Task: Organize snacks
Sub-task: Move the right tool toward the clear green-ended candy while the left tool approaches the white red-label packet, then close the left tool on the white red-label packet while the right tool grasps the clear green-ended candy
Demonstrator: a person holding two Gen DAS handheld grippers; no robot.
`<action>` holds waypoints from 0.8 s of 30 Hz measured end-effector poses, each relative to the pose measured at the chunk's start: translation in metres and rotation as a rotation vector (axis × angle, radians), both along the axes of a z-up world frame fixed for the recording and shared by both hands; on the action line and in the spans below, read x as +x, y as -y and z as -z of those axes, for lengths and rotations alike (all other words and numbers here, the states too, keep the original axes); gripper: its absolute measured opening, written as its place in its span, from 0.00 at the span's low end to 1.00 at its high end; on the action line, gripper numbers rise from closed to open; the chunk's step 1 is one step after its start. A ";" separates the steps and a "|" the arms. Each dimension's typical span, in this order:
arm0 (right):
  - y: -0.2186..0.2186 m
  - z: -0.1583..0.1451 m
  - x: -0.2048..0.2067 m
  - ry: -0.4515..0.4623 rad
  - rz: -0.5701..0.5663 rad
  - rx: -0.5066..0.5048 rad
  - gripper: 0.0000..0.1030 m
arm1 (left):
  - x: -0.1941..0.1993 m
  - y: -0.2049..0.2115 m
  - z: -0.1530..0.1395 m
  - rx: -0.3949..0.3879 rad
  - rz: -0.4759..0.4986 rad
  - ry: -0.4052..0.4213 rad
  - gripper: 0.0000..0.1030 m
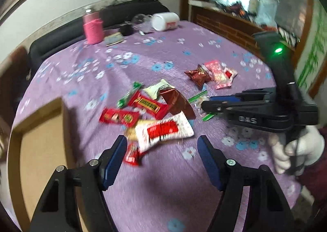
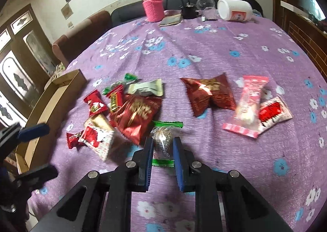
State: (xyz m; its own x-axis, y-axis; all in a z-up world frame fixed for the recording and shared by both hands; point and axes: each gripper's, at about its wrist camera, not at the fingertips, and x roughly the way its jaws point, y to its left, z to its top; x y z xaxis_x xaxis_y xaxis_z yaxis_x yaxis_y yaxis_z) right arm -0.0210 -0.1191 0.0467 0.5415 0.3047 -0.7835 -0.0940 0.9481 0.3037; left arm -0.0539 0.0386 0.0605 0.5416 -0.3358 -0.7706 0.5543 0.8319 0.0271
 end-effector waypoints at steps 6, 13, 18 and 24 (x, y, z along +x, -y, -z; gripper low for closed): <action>0.014 0.005 -0.002 0.021 0.022 0.077 0.20 | 0.037 0.025 0.024 0.054 0.110 -0.093 0.68; 0.021 0.008 0.000 0.007 0.029 0.143 0.20 | 0.030 0.016 0.019 -0.110 0.181 -0.249 0.29; 0.021 0.008 -0.001 0.005 0.026 0.149 0.20 | 0.011 0.019 0.020 -0.081 0.182 -0.233 0.30; 0.025 0.008 -0.001 0.001 0.036 0.163 0.20 | 0.016 0.023 0.011 -0.037 0.161 -0.113 0.64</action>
State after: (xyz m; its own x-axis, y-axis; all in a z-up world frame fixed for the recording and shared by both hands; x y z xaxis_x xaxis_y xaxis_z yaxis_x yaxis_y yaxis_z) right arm -0.0222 -0.1436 0.0384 0.5550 0.4081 -0.7249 -0.0606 0.8889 0.4541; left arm -0.0381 0.0152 0.0491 0.3889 -0.4403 -0.8093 0.6782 0.7313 -0.0720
